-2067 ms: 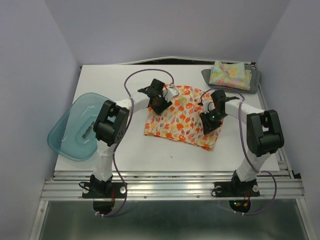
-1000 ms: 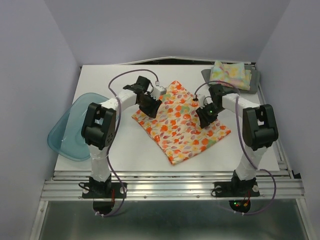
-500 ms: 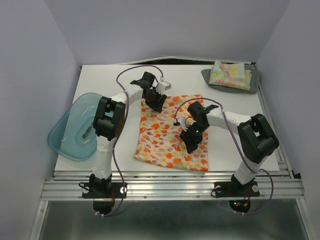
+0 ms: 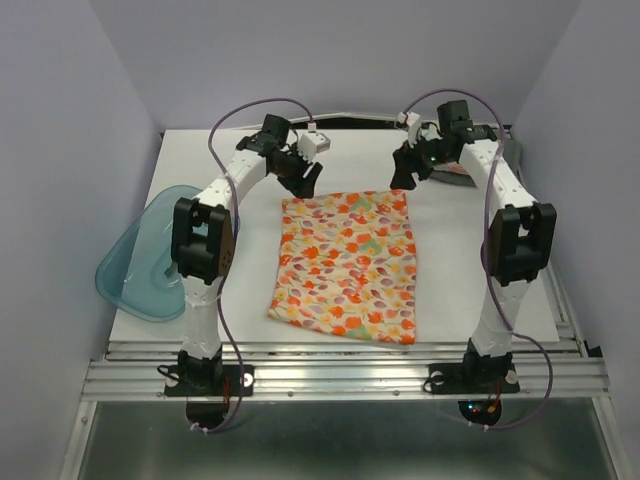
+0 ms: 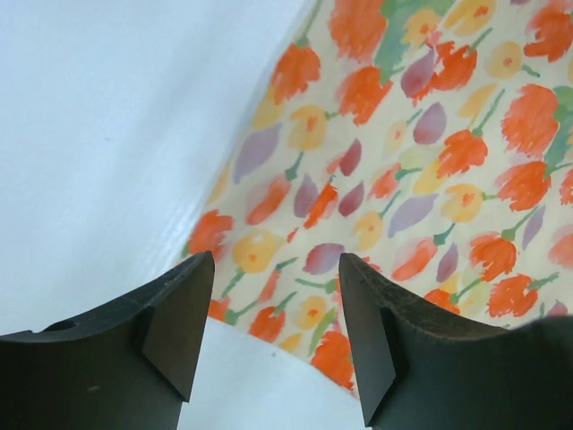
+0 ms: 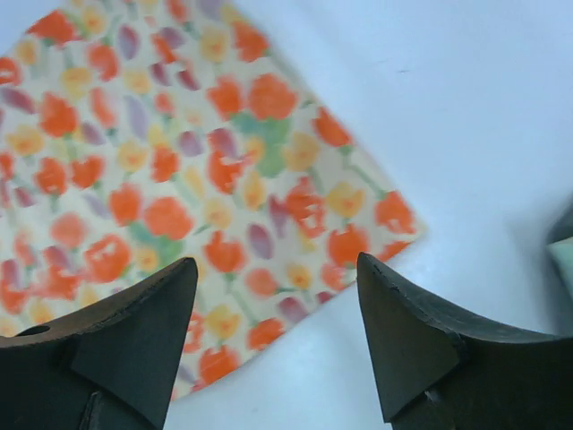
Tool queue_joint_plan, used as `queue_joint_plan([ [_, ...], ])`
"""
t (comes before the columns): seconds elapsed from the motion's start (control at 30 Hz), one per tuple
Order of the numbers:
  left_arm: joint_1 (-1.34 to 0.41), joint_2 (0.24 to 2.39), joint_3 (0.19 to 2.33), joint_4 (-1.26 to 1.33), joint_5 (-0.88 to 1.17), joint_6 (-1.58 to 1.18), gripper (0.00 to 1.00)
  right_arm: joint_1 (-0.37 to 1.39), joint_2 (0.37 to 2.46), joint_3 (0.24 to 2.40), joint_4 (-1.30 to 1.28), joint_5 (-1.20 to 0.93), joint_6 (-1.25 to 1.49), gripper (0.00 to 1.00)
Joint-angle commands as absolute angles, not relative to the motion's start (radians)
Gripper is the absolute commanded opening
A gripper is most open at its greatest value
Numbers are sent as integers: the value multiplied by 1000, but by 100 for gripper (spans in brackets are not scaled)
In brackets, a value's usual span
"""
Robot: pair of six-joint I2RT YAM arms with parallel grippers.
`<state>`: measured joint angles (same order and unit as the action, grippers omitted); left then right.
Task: Fold and stack the skirts
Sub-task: Flatten the skirt out
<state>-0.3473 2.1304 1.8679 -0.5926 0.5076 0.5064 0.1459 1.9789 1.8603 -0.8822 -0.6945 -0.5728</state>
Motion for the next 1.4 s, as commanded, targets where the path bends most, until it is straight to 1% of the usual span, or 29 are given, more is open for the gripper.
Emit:
queue_joint_plan([
  [0.0,-336,2094,1919,-615,512,543,70,147,2142,1991,-876,-638,-693,75],
  [0.07,-333,2112,1927,-615,517,537,70,147,2186,2037,-817,-617,-721,71],
  [0.13,-328,2118,1928,-606,523,523,70,138,2232,2042,-729,-601,-730,70],
  [0.37,-301,2106,1896,-592,560,489,70,138,2301,1927,-438,-483,-704,68],
  [0.47,-293,2088,1867,-580,552,494,70,138,2313,1884,-434,-494,-756,65],
  [0.57,-270,2094,1868,-563,526,483,76,138,2306,1827,-465,-524,-839,59],
  [0.63,-265,2117,1914,-590,505,503,76,138,2304,1804,-497,-534,-883,55],
  [0.67,-265,2147,1934,-604,485,517,76,138,2301,1798,-503,-531,-890,49],
  [0.73,-265,2192,1986,-635,462,554,76,138,2298,1781,-505,-529,-899,44],
  [0.77,-264,2192,1996,-638,462,561,76,138,2296,1779,-505,-532,-903,44],
  [0.97,-264,2279,2039,-653,408,590,73,138,2301,1815,-566,-561,-937,31],
  [1.03,-265,2305,2051,-669,407,597,70,138,2304,1827,-577,-555,-939,26],
  [1.13,-264,2322,2051,-673,399,618,66,138,2313,1841,-584,-540,-937,20],
  [1.17,-264,2325,2046,-669,396,621,62,138,2313,1841,-584,-535,-937,16],
  [1.27,-264,2339,2040,-666,393,620,60,138,2315,1848,-583,-523,-920,8],
  [1.3,-264,2342,2040,-667,399,620,57,138,2318,1855,-581,-517,-911,3],
  [1.37,-262,2342,2042,-664,408,618,51,138,2329,1884,-578,-491,-896,1],
])
